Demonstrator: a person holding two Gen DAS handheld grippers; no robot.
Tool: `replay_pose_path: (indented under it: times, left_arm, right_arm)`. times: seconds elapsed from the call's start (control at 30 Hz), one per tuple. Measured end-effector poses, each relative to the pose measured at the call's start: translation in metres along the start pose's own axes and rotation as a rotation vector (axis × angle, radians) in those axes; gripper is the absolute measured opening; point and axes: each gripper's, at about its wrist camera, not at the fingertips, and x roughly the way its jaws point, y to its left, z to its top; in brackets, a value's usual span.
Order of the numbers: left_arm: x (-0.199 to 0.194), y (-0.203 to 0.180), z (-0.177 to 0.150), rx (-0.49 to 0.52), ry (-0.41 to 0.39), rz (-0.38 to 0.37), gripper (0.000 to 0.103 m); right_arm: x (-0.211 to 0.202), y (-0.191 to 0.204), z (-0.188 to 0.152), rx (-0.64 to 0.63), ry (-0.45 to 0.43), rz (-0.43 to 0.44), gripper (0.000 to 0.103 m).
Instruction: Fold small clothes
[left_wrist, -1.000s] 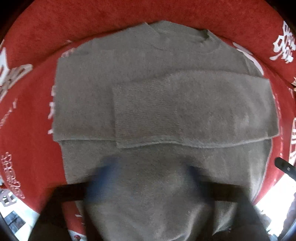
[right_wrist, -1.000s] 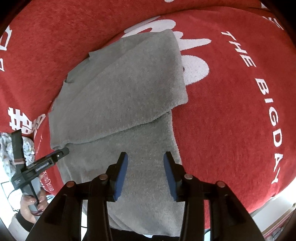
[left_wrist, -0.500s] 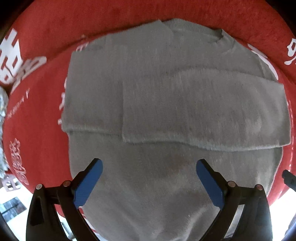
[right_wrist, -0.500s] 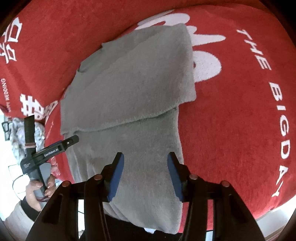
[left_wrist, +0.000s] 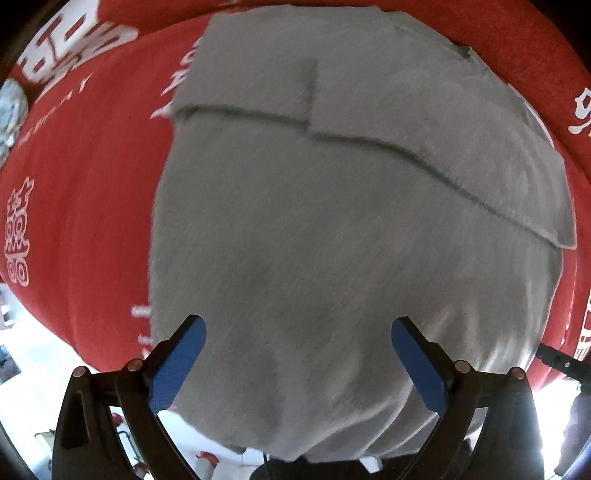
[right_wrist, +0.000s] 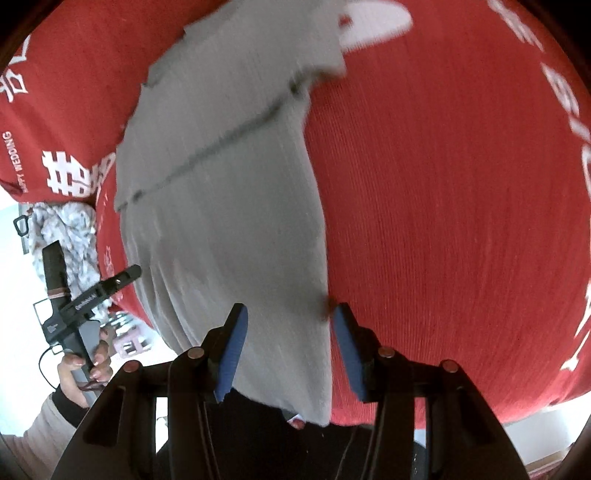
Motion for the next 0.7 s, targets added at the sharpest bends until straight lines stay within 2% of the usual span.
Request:
replay_pose_path:
  times: [0.23,0.33,0.7]
  left_arm:
    - [0.01,0.049,-0.03,-0.026,0.012,-0.04,0.102]
    - [0.021,0.066,-0.047,-0.04,0.019,-0.082,0.102]
    - [0.06,0.115,-0.125,-0.079,0.09,-0.19,0.102]
  right_arm:
    - [0.017,-0.002,-0.032,0.003,0.024,0.048,0.052]
    - [0.025,-0.002,-0.046,0.02,0.02,0.075,0.052]
    - [0.057,0.002,-0.101,0.063,-0.007,0.17,0.054]
